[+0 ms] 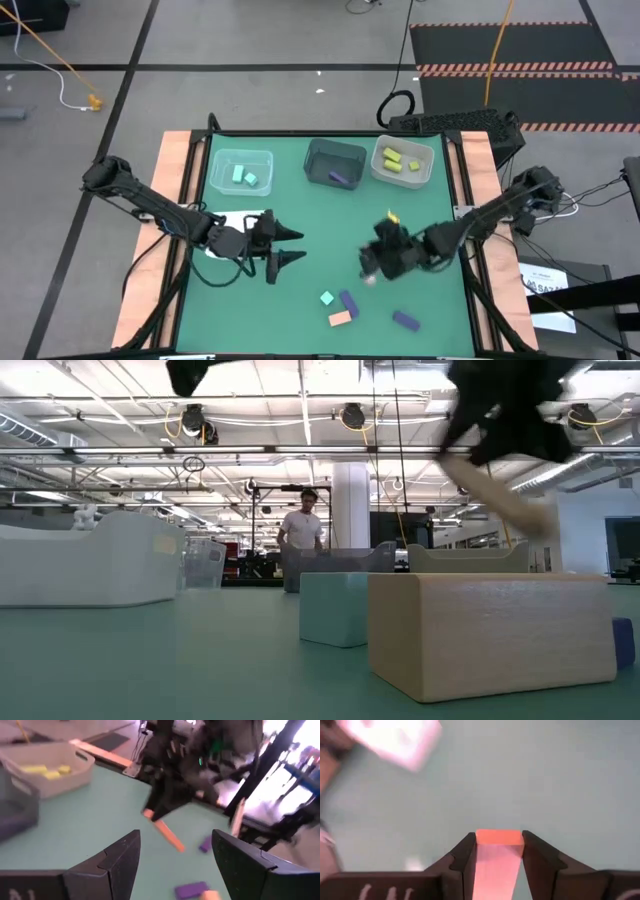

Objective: Sort & place blocks by color
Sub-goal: Put the right brown block into the white bin

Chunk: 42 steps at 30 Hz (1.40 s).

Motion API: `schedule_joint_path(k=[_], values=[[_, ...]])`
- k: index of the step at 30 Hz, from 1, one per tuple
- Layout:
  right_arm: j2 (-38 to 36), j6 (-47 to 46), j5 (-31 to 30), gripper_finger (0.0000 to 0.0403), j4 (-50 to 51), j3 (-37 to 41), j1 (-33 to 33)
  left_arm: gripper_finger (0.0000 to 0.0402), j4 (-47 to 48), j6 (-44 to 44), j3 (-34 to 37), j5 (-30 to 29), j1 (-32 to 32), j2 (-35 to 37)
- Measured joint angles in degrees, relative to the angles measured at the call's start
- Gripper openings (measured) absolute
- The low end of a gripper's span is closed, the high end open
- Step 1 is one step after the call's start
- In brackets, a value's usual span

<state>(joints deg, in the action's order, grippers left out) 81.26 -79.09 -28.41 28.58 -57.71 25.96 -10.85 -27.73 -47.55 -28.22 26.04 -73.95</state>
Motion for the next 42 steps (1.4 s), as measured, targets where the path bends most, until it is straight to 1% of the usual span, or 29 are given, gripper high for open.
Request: schedule_joint_path(k=[3, 6, 10, 13, 15, 17, 21, 27, 33, 35, 37, 40, 42], values=[[-0.23, 8.85, -3.25, 0.0112, -13.37, 0.00, -4.93, 0.0243, -4.24, 5.37, 0.07, -0.24, -0.81, -2.26], [0.14, 16.12, -3.38, 0.0112, -26.26, -0.01, -9.27, 0.0243, -6.85, 7.61, -0.01, -0.62, -2.36, -5.18], [0.32, 23.14, -3.86, 0.0112, -37.10, -0.07, -13.43, 0.0243, -8.50, 11.09, 0.04, -3.66, -4.07, -8.16], [0.29, 26.68, -5.64, 0.0112, -40.67, -0.07, -15.24, 0.0243, -9.17, 14.41, -0.05, -8.52, -4.62, -9.03], [0.32, 28.83, -6.11, 0.0112, -41.68, -0.07, -15.99, 0.0243, -9.30, 16.70, -0.60, -13.35, -5.01, -9.31], [0.32, 30.86, -6.39, 0.0112, -42.73, -0.07, -16.63, 0.0243, -10.03, 19.43, -0.91, -16.70, -5.62, -9.32], [0.32, 36.69, -9.07, 0.0112, -46.53, -0.07, -17.62, 0.0243, -12.31, 22.76, -1.16, -17.23, -8.11, -9.31], [0.32, 47.12, -9.30, 0.0112, -54.70, -0.07, -18.40, 0.0243, -13.39, 22.78, -1.16, -17.71, -13.47, -9.31], [0.32, 52.58, -9.32, 0.0112, -56.65, -0.07, -19.70, 0.0241, -13.47, 21.29, -1.16, -17.16, -17.22, -9.31], [0.32, 53.40, -9.21, 0.0112, -56.44, -0.07, -20.11, 0.0228, -13.49, 21.24, -1.16, -15.63, -17.78, -9.31], [0.32, 53.42, -8.91, 0.0112, -56.07, -0.07, -20.55, 0.0201, -13.45, 21.23, -1.16, -13.90, -18.24, -9.31], [0.32, 53.79, -8.10, 0.0113, -55.99, -0.09, -21.07, 0.0139, -13.44, 21.25, -1.16, -11.78, -18.68, -9.31], [0.32, 54.30, -7.17, 0.0128, -55.83, -0.09, -21.46, 0.0090, -13.32, 21.40, -1.16, -10.13, -19.12, -9.31]])
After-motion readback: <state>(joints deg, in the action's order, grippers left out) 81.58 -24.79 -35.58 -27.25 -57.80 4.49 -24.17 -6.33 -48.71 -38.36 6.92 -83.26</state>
